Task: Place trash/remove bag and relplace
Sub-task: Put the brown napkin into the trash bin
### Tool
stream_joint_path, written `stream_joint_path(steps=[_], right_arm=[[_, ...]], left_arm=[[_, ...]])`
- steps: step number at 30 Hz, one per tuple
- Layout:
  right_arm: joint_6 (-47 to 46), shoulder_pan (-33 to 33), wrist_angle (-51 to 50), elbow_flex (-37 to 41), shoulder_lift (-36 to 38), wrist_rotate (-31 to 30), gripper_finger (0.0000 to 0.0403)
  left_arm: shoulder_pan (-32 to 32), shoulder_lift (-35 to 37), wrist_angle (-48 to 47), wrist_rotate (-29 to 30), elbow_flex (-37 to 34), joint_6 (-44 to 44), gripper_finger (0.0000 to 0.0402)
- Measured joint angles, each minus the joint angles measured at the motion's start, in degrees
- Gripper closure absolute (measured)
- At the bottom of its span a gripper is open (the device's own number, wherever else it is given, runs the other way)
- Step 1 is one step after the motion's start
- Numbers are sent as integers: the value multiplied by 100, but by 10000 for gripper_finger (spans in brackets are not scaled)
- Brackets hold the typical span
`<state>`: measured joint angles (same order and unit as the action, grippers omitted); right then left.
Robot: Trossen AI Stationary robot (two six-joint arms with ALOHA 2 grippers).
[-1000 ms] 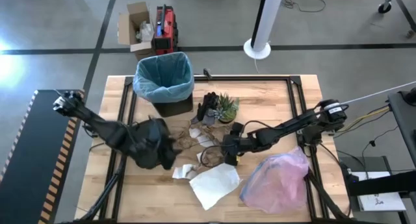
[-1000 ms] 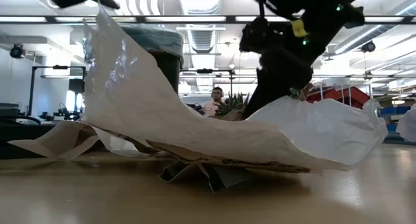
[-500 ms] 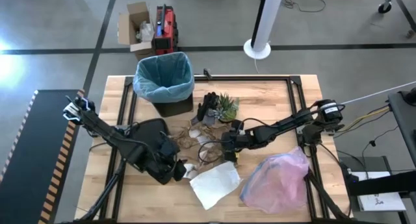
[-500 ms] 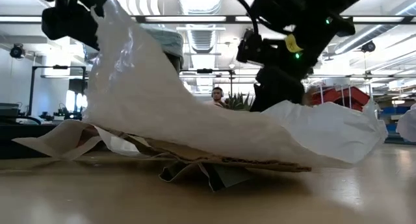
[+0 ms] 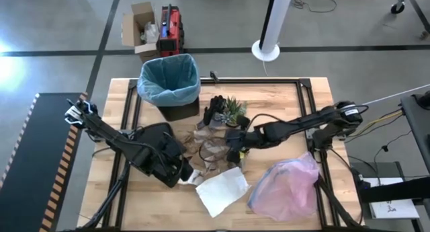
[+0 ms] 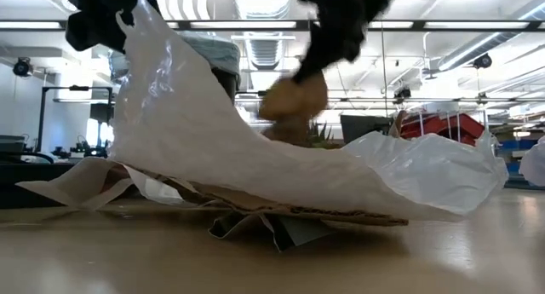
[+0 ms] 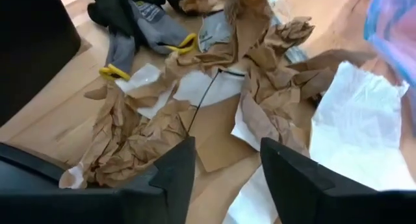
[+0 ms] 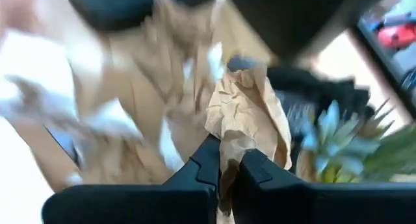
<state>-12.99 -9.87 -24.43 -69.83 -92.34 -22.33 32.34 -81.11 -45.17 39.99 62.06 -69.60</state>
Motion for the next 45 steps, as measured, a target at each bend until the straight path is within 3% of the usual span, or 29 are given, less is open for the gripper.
stream_joint_path(steps=[9,14,19,22,29,38,45], right_arm=[[490,2,-29,-1772,342,7,402],[1182,135,1084,-2561,223,-22,403],[1825,398,1729,-3298,-118,-77,403],[2016,625,1910,-3812,-379,-404,403],[2811,1178,2261,-5063,-1332,-480,403],[2138,1737,790,-6143,-2344,-1071,403],[1455,1798,700,-6188,-2702,-104,371]], left_arm=[[2,781,-251,-5,11,398,321],[9,1252,-450,-55,11,660,346],[15,1697,-546,-251,9,677,358],[35,1932,-541,-435,9,678,359],[35,2183,-548,-470,7,924,359],[35,2121,-546,-469,7,979,359],[28,2056,-502,-468,7,968,359]])
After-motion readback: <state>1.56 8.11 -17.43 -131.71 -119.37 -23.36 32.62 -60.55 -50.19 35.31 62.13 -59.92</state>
